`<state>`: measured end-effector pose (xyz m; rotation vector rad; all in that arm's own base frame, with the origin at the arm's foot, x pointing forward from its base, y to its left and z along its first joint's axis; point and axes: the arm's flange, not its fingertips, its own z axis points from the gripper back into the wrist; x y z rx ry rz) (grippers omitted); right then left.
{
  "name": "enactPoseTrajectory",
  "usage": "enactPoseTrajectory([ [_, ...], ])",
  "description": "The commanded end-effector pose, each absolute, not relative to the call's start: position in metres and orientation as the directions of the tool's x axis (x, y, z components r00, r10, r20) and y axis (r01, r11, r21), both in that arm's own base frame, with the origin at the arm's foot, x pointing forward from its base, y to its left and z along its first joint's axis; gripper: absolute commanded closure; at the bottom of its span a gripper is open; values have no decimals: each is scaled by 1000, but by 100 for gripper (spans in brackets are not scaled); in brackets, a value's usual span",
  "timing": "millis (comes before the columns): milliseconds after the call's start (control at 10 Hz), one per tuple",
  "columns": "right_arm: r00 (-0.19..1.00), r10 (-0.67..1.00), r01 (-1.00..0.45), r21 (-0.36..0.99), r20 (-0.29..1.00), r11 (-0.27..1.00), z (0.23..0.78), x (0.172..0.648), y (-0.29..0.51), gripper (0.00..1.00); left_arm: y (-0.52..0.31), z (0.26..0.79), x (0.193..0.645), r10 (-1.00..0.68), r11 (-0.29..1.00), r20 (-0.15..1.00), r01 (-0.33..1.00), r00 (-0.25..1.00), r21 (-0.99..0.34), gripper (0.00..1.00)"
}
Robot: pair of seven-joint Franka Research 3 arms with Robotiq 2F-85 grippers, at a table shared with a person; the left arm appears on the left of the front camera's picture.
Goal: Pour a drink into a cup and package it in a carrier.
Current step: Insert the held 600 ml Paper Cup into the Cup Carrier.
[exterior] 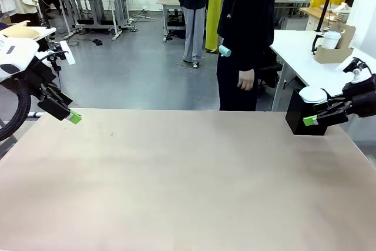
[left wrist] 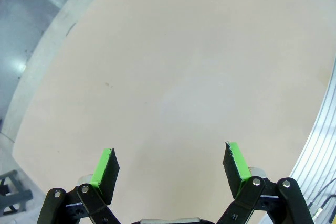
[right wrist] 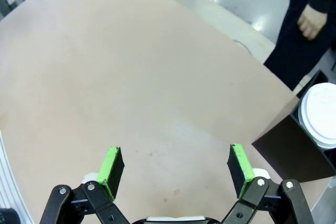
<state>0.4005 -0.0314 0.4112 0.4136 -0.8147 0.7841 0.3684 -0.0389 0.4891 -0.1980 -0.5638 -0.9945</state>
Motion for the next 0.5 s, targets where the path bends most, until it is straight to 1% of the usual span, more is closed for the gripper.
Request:
enactPoseTrajectory([
  [0, 435, 458, -755, 38, 775, 655, 411, 400, -31, 0, -38, 489, 368, -733, 533, 545, 841, 406, 91, 0],
  [400, 435, 458, -755, 38, 775, 655, 411, 400, -31, 0, -38, 489, 368, -733, 533, 545, 841, 406, 91, 0],
])
